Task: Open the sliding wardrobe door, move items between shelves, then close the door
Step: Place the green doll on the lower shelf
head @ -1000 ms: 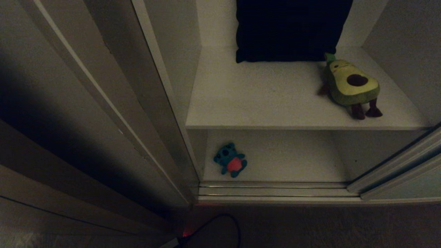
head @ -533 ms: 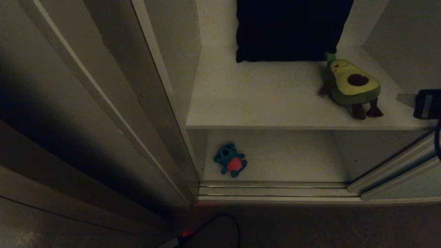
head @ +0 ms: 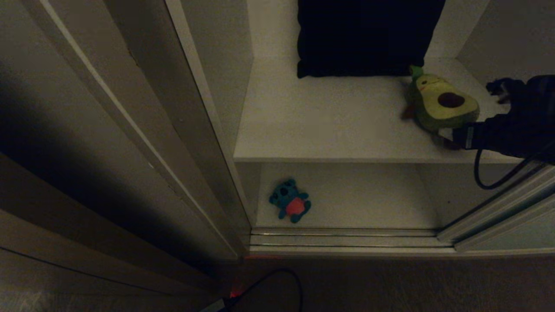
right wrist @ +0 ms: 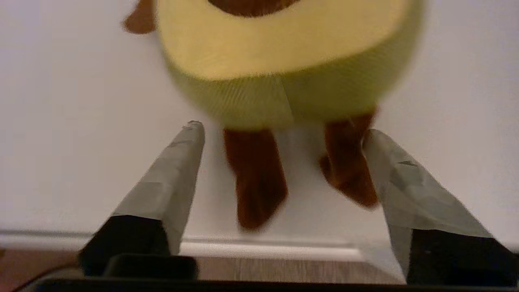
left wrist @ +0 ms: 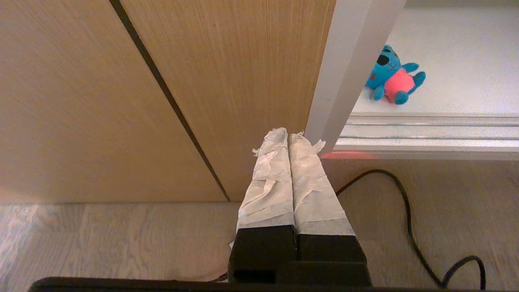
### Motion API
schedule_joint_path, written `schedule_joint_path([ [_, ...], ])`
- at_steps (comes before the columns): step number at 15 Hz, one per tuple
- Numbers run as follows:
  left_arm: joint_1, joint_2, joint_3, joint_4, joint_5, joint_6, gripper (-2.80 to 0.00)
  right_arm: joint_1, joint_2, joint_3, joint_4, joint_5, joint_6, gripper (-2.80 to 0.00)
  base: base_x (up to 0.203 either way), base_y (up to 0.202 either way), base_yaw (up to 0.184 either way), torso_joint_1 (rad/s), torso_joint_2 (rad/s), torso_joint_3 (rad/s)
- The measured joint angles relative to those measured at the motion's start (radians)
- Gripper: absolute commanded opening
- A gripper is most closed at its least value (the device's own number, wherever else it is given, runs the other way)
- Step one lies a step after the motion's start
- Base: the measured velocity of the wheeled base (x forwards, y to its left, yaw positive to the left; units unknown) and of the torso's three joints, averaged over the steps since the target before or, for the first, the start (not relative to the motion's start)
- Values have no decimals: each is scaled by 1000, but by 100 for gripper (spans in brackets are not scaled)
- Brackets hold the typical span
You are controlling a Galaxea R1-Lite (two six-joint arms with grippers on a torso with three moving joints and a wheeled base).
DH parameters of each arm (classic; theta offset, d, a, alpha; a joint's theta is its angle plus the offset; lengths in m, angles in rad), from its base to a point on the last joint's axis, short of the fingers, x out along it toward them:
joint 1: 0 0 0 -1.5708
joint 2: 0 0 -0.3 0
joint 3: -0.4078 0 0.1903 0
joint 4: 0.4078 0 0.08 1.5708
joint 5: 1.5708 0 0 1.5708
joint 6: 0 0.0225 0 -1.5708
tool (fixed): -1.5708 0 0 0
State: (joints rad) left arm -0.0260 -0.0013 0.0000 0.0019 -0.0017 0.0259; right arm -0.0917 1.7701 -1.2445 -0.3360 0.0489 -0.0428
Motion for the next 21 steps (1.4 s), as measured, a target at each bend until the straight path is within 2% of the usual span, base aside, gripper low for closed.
schedule_joint_path([
  [4,0,0,0,0,0,0,-280,7,92,-19,-127,49,0,0,0,0,0,0,0,0],
  [9,1,0,0,0,0,0,-280,7,161,-33,-230,53,-1,0,0,0,0,0,0,0],
  [10,1,0,0,0,0,0,-280,7,170,-40,-233,52,0,-280,0,0,0,0,0,0],
  [21,0,0,0,0,0,0,-280,10,125,-38,-220,47,30,-280,0,0,0,0,0,0],
])
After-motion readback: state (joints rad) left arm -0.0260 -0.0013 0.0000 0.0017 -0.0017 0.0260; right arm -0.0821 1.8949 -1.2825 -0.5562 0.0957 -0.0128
